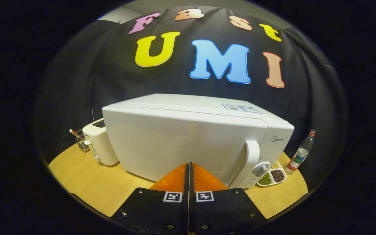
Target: Open the microwave, put the food inside, and close the microwave door.
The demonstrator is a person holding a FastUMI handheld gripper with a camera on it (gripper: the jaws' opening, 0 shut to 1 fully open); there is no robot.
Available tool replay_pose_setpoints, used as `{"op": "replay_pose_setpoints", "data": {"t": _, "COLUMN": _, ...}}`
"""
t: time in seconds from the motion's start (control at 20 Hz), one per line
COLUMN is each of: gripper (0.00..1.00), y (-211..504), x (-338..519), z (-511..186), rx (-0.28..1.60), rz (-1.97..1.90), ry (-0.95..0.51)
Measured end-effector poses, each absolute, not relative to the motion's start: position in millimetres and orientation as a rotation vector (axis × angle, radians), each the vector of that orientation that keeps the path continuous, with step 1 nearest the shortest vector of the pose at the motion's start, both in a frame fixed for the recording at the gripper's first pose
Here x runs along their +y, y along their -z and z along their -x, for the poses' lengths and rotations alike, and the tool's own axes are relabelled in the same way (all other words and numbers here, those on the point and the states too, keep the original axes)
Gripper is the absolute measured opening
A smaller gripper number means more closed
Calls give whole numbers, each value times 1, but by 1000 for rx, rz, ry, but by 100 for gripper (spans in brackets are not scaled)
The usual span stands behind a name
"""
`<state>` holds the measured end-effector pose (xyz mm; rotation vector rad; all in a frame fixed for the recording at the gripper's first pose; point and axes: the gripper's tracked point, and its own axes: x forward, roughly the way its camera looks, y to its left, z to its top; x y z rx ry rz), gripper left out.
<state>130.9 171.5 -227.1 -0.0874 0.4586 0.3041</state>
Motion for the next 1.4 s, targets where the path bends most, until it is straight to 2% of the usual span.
{"op": "replay_pose_setpoints", "data": {"t": 0.7, "gripper": 1, "y": 107, "x": 147, "z": 17, "rx": 268, "rz": -8, "ry": -288}}
{"op": "replay_pose_setpoints", "data": {"t": 0.75, "gripper": 25, "y": 103, "x": 145, "z": 24, "rx": 256, "rz": -10, "ry": -294}}
{"op": "replay_pose_setpoints", "data": {"t": 0.95, "gripper": 98, "y": 92, "x": 124, "z": 42, "rx": 218, "rz": -18, "ry": -248}}
{"op": "replay_pose_setpoints", "data": {"t": 1.4, "gripper": 98, "y": 81, "x": 108, "z": 56, "rx": 215, "rz": -53, "ry": -220}}
